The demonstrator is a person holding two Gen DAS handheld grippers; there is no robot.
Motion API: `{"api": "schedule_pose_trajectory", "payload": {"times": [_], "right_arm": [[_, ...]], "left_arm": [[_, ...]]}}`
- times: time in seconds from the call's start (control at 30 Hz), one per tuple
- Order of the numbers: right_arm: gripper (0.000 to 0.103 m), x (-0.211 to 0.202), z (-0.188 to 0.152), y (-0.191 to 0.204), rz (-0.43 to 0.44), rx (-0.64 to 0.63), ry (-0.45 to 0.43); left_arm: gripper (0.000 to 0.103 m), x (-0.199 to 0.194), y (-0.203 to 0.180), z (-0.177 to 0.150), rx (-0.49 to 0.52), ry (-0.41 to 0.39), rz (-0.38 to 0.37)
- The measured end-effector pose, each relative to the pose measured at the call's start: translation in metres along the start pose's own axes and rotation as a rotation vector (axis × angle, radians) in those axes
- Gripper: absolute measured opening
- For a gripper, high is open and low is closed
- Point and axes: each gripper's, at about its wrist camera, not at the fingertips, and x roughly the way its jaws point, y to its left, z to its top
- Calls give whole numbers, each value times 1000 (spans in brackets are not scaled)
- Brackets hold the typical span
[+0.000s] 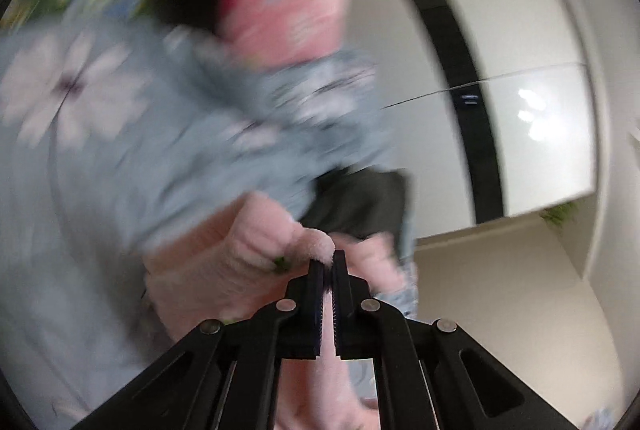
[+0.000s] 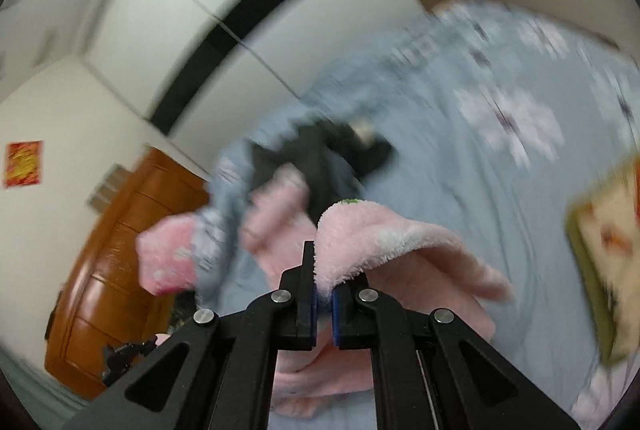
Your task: Fold clothes
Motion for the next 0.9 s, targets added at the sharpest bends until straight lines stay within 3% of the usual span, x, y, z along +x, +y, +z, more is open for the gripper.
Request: {"api": "schedule_pose_trajectory", "payload": {"times": [0.1,0.17,0.23,0.3,0.4,0.5,0.63,0.77,0.83,0.9], "right_arm": [[5,-29,9,17,41,-46,-94],[5,-32,0,8,8,-42,-78],[5,-18,-20,-15,-70,-3,0],[5,1,-49,-46,-134,69,101],[5,21,-92,-82,-183,159,213],[5,31,-109,-98,-204,209,269],[5,40,-81,-82,-189,189,240],[5,70,-34,-50,-189,118,193],[6,101,-23,-45,-224,110,215],[7,137,-31,-53,-275,112,290]], "left_arm": [[4,-36,-23,13,78,-81,-83],[4,-54,-8,7,101,-110,-55],[4,-63,31,-3,82,-95,29],[4,-65,87,-19,-4,-64,128],[4,-73,167,-48,-153,-28,243],[4,-84,226,-75,-276,-13,318],[4,-96,236,-82,-298,-42,307],[4,-95,213,-68,-212,-60,309],[4,-93,207,-63,-178,-59,327],[4,-87,210,-63,-191,-53,340]]}}
